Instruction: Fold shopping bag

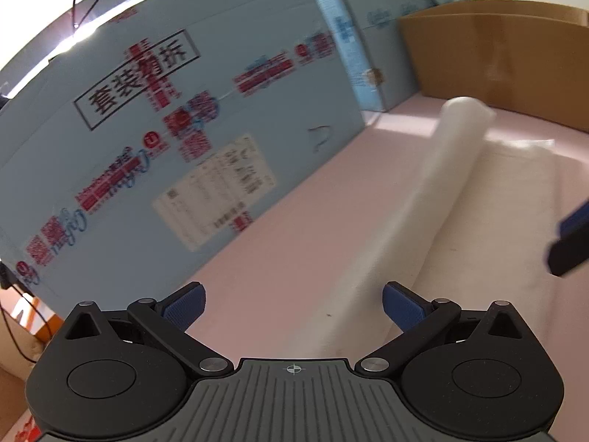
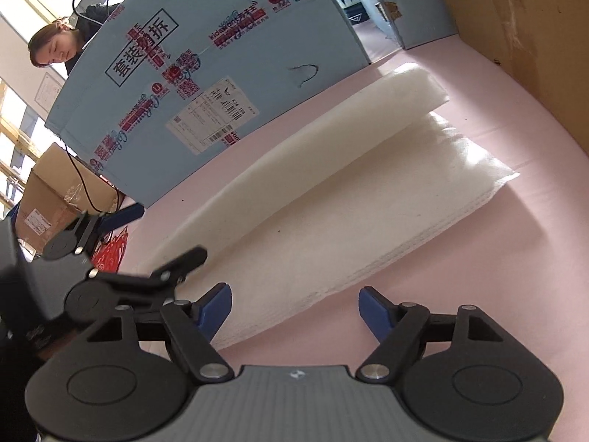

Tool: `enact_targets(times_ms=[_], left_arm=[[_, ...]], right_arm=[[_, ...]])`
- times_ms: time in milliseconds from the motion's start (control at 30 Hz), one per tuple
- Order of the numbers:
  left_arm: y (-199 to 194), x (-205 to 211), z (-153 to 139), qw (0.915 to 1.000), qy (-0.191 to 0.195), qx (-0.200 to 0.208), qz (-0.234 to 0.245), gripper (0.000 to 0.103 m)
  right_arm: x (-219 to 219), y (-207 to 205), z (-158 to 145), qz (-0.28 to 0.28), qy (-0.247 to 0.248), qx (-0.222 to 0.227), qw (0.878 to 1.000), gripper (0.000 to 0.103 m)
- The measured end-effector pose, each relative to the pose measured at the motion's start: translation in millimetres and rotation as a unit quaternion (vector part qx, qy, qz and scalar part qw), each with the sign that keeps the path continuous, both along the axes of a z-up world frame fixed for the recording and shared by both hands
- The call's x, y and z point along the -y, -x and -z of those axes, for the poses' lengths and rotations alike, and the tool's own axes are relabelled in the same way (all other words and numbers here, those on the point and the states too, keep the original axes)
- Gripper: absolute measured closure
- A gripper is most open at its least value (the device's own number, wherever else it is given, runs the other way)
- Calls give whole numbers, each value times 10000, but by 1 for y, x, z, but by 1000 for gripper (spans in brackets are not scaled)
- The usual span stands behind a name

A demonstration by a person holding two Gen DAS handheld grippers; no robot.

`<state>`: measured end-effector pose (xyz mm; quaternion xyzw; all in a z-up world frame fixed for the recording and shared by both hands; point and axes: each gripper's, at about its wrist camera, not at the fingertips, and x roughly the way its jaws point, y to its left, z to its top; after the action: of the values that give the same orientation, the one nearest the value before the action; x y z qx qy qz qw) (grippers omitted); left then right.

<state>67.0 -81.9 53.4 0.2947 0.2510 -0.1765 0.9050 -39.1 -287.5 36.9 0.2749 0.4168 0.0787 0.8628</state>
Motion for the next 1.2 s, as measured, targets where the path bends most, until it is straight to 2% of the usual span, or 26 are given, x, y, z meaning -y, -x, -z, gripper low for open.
enact_targets(times_ms=[67, 133, 233, 300, 367, 500, 600, 700, 767, 800, 900, 1000, 1100, 1200], left_arm=[[-19, -4, -5, 9980, -75, 376, -499, 0], [-28, -9, -11, 9952, -146, 617, -744, 0], [-7, -19, -32, 9983, 438, 362, 120, 0], [15, -19, -32, 9954, 491, 33, 827, 0], [43, -16, -24, 9868, 391, -414, 1518, 0], [83, -2, 3, 9652, 167, -1326, 2248, 0], [93, 8, 24, 9635, -181, -1518, 2200, 2], [79, 6, 30, 9677, -36, -1693, 1868, 18], [67, 2, 30, 9686, 132, -1840, 1666, 40], [61, -1, 28, 9695, 277, -1907, 1516, 43], [55, -9, 19, 9718, 527, -1858, 1356, 44], [55, -11, 15, 9759, 470, -1695, 1292, 44], [57, -3, 21, 9800, 93, -1465, 1342, 44], [63, 12, 33, 9786, -304, -1307, 1562, 48]], right_arm=[[-3, -2, 0, -60, -3, 7, 10000, 25], [-4, -2, 0, -67, -13, 6, 10000, 25], [-1, -3, -1, -36, -34, 16, 10000, 25], [3, -2, 1, 33, -79, 6, 10000, 25], [9, 0, 2, 159, -123, -15, 9998, 25], [19, 3, 4, 383, -213, -39, 9990, 26], [17, 4, 3, 386, -104, -49, 9992, 26], [14, 8, 1, 311, -3, -44, 9995, 26], [12, 10, 0, 293, 8, -42, 9996, 26], [11, 11, 0, 297, 15, -39, 9996, 26], [10, 13, -2, 306, 25, -28, 9995, 26], [9, 17, -3, 307, 8, -22, 9995, 26], [7, 18, -2, 250, -44, -56, 9997, 26], [1, 16, -1, 134, -78, -69, 9999, 26]])
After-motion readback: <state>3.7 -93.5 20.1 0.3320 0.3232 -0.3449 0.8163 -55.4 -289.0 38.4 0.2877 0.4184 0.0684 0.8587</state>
